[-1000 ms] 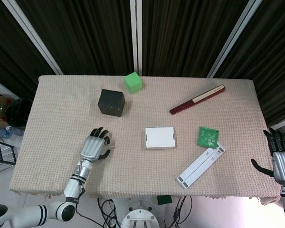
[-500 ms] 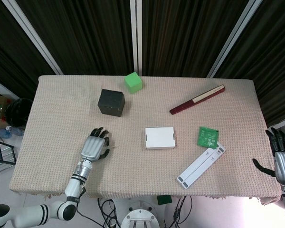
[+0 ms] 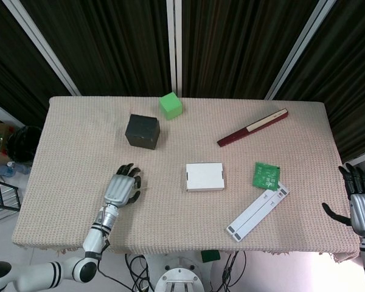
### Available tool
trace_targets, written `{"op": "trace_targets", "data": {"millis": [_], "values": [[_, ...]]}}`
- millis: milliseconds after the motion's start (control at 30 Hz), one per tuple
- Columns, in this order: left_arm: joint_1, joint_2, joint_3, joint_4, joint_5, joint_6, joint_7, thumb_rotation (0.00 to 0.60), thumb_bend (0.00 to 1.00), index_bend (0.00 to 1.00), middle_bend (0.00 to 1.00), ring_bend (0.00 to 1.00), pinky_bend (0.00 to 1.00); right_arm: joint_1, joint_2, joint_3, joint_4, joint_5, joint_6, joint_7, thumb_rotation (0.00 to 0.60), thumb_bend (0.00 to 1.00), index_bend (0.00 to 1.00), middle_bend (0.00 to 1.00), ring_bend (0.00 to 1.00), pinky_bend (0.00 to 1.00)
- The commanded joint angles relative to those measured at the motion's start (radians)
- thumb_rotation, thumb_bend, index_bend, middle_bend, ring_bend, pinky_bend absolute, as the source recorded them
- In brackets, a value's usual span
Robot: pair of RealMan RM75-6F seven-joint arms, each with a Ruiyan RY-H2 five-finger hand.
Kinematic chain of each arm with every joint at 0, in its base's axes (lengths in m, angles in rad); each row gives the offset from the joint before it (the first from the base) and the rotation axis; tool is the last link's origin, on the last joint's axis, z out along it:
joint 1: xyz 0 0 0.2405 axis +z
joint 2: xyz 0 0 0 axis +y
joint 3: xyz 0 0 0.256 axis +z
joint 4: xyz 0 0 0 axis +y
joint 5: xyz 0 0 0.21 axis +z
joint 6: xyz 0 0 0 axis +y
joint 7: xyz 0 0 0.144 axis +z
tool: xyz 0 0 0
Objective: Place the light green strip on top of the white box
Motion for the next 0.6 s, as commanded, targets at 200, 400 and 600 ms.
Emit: {"op": "trace_targets", "data": {"millis": [200, 400, 600], "values": [[-0.005, 0.0, -0.005, 0.005, -0.009, -0.013, -0.009, 0.597, 0.35, 0.55, 0.24, 0.1, 0.15, 0.001, -0.006, 0.001, 0.012, 0.0, 0.0, 0.004, 0.508, 0.19, 0.0, 0.0, 0.0, 0.0], [-0.007, -0.004, -0.005, 0.009, -0.006, -0.015, -0.022, 0.6, 0.39, 0.57, 0.25, 0.1, 0.15, 0.002, -0.008, 0.003, 0.018, -0.001, 0.002, 0.01, 0.506, 0.19, 0.0, 0.0, 0.0, 0.0], [-0.008, -0.002, -0.008, 0.005, -0.014, -0.016, -0.017, 0.6, 0.42, 0.59, 0.25, 0.1, 0.15, 0.003, -0.009, 0.003, 0.021, 0.0, -0.001, 0.014, 0.509, 0.19, 0.0, 0.0, 0.0, 0.0]]}}
